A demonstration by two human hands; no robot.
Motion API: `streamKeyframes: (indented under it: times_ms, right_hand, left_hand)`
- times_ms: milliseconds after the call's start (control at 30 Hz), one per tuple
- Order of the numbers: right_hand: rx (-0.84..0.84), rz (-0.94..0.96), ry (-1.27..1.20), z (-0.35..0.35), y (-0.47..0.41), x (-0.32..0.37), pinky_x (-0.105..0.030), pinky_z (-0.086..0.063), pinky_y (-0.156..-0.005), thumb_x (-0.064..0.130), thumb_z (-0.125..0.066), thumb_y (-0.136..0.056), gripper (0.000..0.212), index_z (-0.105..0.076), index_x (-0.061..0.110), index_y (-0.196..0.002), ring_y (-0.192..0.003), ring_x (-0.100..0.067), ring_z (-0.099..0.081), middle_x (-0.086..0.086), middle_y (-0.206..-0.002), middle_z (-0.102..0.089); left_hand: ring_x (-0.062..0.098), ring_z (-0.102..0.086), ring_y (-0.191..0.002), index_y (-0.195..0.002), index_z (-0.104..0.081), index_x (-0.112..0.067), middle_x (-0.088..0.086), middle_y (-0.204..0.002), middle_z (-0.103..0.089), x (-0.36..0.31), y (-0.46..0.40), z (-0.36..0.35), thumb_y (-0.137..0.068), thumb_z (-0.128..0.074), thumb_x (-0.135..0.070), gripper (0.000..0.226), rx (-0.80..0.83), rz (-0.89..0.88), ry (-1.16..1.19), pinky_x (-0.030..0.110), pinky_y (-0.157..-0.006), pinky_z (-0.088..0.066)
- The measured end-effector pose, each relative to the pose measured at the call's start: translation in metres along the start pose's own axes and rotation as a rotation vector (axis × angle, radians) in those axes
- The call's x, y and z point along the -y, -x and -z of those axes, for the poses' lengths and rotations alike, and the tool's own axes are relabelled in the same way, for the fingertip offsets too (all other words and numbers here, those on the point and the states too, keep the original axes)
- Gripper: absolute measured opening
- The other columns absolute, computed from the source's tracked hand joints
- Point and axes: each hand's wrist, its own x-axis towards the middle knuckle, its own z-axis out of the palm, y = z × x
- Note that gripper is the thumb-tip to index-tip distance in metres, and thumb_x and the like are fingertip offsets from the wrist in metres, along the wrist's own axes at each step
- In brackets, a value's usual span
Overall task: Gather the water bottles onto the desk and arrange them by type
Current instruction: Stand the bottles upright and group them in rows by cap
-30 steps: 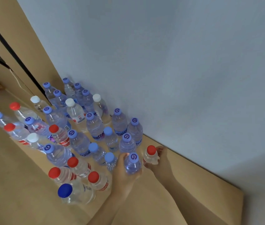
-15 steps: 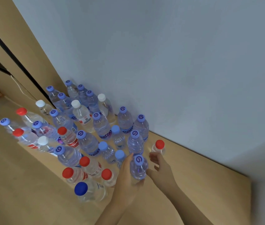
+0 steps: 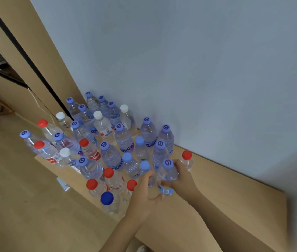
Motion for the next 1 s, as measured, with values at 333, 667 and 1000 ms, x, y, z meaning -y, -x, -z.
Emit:
streamKeyframes:
  times_ms: [333, 667, 1000]
  right_hand:
    - [-0.08, 0.331, -0.088, 0.065, 0.029, 0.151, -0.024, -0.058, -0.079, 0.023, -0.086, -0.071, 0.037, -0.07, 0.022, -0.104, -0.092, -0.014, -0.071, 0.001, -0.098, -0.074]
    - [-0.067, 0.63, -0.174, 0.112, 0.075, 0.324, -0.025, -0.055, -0.072, 0.023, -0.065, -0.092, 0.021, -0.069, 0.009, -0.107, -0.088, -0.02, -0.072, -0.004, -0.094, -0.074]
    - [-0.126, 0.775, -0.139, 0.133, 0.128, 0.417, -0.031, -0.058, -0.071, 0.023, -0.079, -0.078, 0.032, -0.062, 0.012, -0.103, -0.082, -0.02, -0.073, 0.0, -0.083, -0.068]
  left_hand:
    - [0.009, -0.064, -0.114, -0.129, -0.05, -0.019, -0.009, -0.118, -0.068, -0.121, -0.033, 0.033, -0.068, -0.089, -0.013, 0.073, 0.124, -0.261, 0.259, 0.021, -0.087, -0.052]
    - [0.0, -0.07, -0.089, -0.108, -0.057, -0.033, -0.021, -0.093, -0.072, -0.297, -0.036, 0.073, -0.062, -0.091, -0.014, 0.06, 0.103, -0.543, 0.383, 0.011, -0.066, -0.053]
    - [-0.005, -0.069, -0.08, -0.101, -0.058, -0.034, -0.025, -0.084, -0.07, -0.393, -0.007, 0.092, -0.065, -0.09, -0.014, 0.052, 0.023, -0.742, 0.387, 0.007, -0.058, -0.049]
